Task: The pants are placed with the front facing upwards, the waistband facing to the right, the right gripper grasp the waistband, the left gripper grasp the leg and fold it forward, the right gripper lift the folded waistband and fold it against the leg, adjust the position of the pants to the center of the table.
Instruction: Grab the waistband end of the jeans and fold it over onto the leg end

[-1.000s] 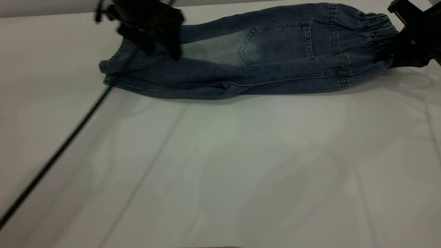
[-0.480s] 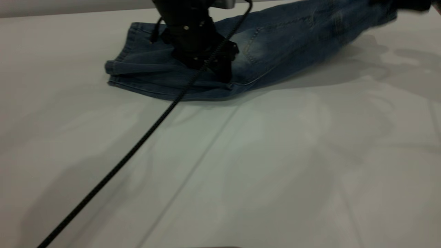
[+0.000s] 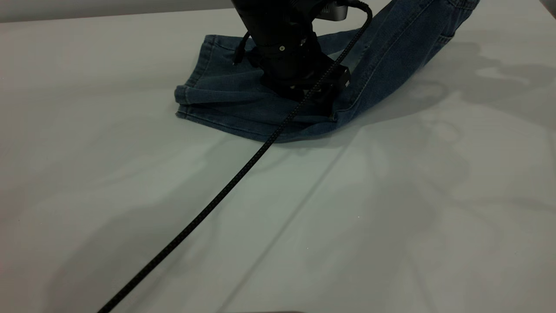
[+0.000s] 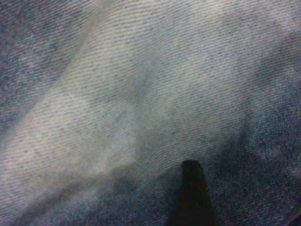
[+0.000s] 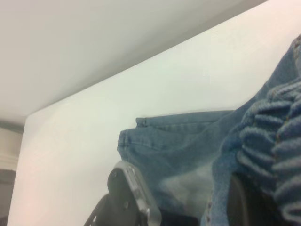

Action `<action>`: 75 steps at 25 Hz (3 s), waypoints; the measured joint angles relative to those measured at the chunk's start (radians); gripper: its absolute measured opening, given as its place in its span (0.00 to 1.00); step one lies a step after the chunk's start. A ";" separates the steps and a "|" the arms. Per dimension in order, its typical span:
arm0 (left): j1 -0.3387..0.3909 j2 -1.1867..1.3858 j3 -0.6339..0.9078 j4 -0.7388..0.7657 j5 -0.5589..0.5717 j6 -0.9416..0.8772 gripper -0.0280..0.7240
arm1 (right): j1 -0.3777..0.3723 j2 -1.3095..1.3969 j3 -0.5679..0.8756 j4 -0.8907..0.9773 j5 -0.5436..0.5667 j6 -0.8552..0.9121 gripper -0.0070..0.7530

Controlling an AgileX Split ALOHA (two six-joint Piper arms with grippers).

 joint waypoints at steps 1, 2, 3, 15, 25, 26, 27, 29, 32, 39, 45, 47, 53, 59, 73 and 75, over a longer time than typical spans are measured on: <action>0.003 -0.005 0.000 0.000 0.000 -0.001 0.70 | 0.000 0.000 0.000 -0.008 0.002 0.000 0.10; 0.009 -0.012 0.000 0.000 0.004 -0.002 0.70 | 0.000 0.000 0.000 -0.016 0.003 0.000 0.10; 0.015 -0.022 -0.001 0.001 0.007 -0.002 0.70 | 0.000 0.000 0.000 -0.025 0.003 0.000 0.10; 0.163 -0.113 -0.022 0.148 0.152 -0.026 0.70 | 0.038 0.000 0.000 0.048 0.178 -0.027 0.10; 0.167 -0.037 -0.020 0.154 0.170 -0.026 0.70 | 0.193 0.000 -0.009 0.170 0.174 -0.114 0.10; 0.167 -0.032 -0.020 0.152 0.170 -0.026 0.70 | 0.195 0.000 -0.018 0.172 0.173 -0.114 0.10; 0.165 -0.029 -0.020 0.152 0.170 -0.026 0.70 | 0.197 0.000 -0.027 0.175 0.173 -0.114 0.10; 0.160 -0.024 -0.020 0.152 0.170 -0.026 0.70 | 0.201 0.000 -0.038 0.180 0.173 -0.114 0.10; 0.144 -0.021 -0.020 0.150 0.170 -0.026 0.70 | 0.206 0.000 -0.042 0.180 0.172 -0.115 0.10; 0.076 -0.021 -0.020 0.141 0.173 -0.027 0.70 | 0.206 0.000 -0.045 0.170 0.181 -0.116 0.10; 0.045 -0.021 -0.020 0.065 0.174 -0.024 0.70 | 0.173 -0.023 -0.045 0.147 0.190 -0.117 0.10; 0.027 -0.021 -0.020 0.056 0.167 -0.017 0.70 | 0.152 -0.033 -0.045 0.144 0.191 -0.116 0.10; 0.006 -0.021 -0.020 0.049 0.148 -0.002 0.70 | 0.128 -0.037 -0.045 0.117 0.194 -0.112 0.10; 0.087 -0.051 -0.020 0.052 0.155 -0.002 0.70 | 0.128 -0.037 -0.045 0.080 0.194 -0.108 0.10; 0.273 -0.337 -0.019 0.059 0.236 -0.002 0.69 | 0.254 -0.036 -0.048 0.077 0.094 -0.113 0.10; 0.277 -0.376 -0.019 0.065 0.260 -0.002 0.68 | 0.301 -0.027 -0.049 0.108 0.056 -0.138 0.10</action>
